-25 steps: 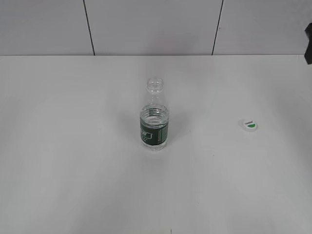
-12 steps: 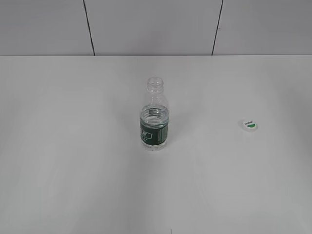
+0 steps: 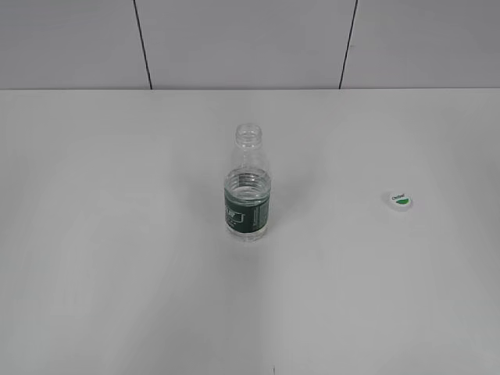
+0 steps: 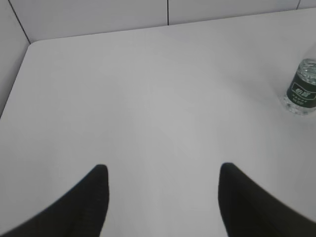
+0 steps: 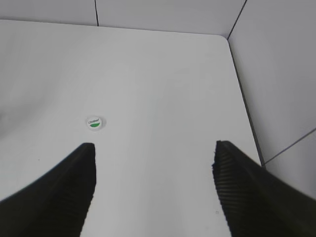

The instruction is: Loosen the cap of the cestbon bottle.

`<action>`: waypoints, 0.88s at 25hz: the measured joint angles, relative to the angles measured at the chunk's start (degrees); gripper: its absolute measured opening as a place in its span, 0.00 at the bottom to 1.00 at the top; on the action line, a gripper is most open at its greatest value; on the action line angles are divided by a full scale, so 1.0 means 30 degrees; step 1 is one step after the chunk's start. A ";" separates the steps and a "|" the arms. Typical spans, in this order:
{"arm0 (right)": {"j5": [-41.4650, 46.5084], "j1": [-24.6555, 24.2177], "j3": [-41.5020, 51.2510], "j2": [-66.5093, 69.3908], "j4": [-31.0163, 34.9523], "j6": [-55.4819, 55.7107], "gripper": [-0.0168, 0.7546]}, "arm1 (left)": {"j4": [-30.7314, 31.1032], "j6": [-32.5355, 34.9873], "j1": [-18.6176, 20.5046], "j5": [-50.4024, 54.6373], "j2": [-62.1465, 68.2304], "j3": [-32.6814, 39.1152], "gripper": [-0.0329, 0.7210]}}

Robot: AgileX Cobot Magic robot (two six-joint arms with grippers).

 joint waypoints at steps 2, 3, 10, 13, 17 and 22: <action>0.0021 0.0000 0.1020 -0.1517 -0.0022 0.0000 0.75 | -0.0086 0.0000 0.0000 0.0000 0.0000 0.0000 0.62; 0.0038 0.0000 0.1579 -0.2146 -0.0037 0.0019 0.75 | -0.0086 0.0000 0.0000 0.0000 0.0000 0.0000 0.62; 0.0225 0.0000 0.5074 -0.7118 -0.0019 0.0453 0.75 | -0.0146 0.0000 0.0000 0.0000 0.0000 0.0000 0.62; 0.0546 0.0000 0.6282 -0.9132 0.0084 0.0621 0.75 | -0.0167 0.0000 0.0000 0.0000 0.0000 0.0000 0.62; 0.0925 0.0000 0.7742 -1.1665 0.0109 0.0682 0.75 | -0.0183 0.0000 0.0000 0.0000 0.0000 0.0000 0.62; 0.1076 0.0000 0.8895 -1.3654 0.0109 0.0782 0.75 | -0.0183 0.0000 0.0000 0.0000 0.0000 0.0000 0.62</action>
